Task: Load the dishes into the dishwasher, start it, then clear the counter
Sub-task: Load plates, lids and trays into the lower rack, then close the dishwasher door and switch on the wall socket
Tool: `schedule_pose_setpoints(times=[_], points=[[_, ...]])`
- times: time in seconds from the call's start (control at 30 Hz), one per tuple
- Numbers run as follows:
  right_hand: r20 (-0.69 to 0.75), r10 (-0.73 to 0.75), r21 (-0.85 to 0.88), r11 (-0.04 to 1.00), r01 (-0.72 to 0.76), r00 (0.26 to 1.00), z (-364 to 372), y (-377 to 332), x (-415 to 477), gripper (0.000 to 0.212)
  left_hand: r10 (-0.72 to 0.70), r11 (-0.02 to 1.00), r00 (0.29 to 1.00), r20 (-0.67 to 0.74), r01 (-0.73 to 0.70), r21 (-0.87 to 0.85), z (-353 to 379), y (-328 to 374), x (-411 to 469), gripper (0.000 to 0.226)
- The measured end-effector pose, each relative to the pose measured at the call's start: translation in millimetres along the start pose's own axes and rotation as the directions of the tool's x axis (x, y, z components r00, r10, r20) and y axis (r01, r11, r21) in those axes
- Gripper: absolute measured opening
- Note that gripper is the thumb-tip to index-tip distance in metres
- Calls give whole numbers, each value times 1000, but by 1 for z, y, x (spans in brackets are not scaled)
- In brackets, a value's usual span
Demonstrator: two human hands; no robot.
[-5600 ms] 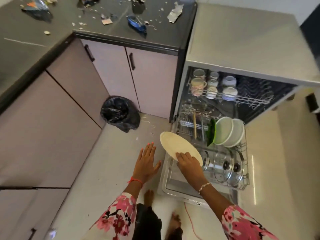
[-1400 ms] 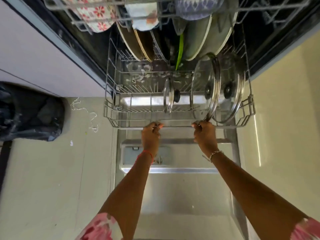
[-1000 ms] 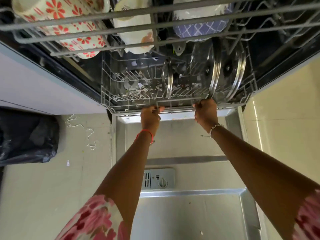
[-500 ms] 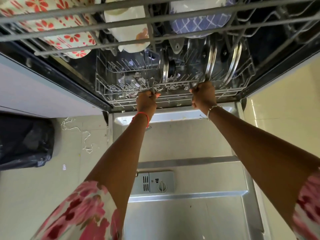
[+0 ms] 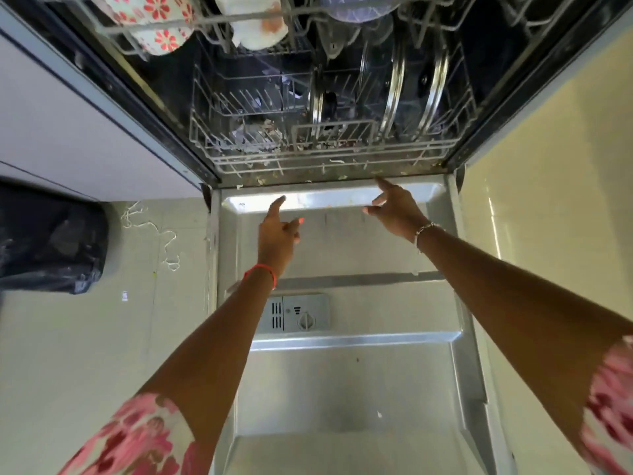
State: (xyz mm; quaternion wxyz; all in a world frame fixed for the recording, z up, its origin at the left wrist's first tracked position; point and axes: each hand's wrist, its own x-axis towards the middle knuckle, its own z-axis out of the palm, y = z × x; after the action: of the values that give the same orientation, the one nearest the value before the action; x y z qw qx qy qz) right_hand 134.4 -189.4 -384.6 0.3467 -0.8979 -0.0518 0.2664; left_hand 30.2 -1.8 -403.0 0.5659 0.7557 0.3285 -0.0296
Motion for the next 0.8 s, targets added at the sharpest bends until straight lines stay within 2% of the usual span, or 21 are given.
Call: schedule_pose_setpoints(times=[0.23, 0.37, 0.47, 0.53, 0.63, 0.73, 0.8], points=[[50, 61, 19, 998, -62, 997, 24, 36, -110, 51, -44, 998, 999, -31, 43, -41, -3, -48, -114, 26], [85, 130, 95, 986, -138, 988, 54, 71, -209, 35, -217, 969, 976, -6, 215, -122, -2, -92, -218, 21], [198, 212, 232, 938, -256, 957, 86, 106, -285, 34, -399, 895, 917, 29, 396, -207, 6, -132, -297, 18], [311, 347, 391, 802, -452, 885, 109, 128, -337, 27, -502, 835, 864, 44, 497, -235, 11, -159, -348, 18], [485, 480, 471, 562, -681, 731, 150, 160, -400, 18, -650, 712, 752, 106, 652, -259, 14, -198, -402, 18], [584, 555, 490, 341, -802, 593, 188, 188, -431, 11, -750, 539, 618, 235, 778, -322, 21, -239, -424, 22], [611, 567, 561, 182, -807, 553, 211, 203, -435, 10, -759, 444, 563, 327, 815, -373, 28, -266, -423, 19]])
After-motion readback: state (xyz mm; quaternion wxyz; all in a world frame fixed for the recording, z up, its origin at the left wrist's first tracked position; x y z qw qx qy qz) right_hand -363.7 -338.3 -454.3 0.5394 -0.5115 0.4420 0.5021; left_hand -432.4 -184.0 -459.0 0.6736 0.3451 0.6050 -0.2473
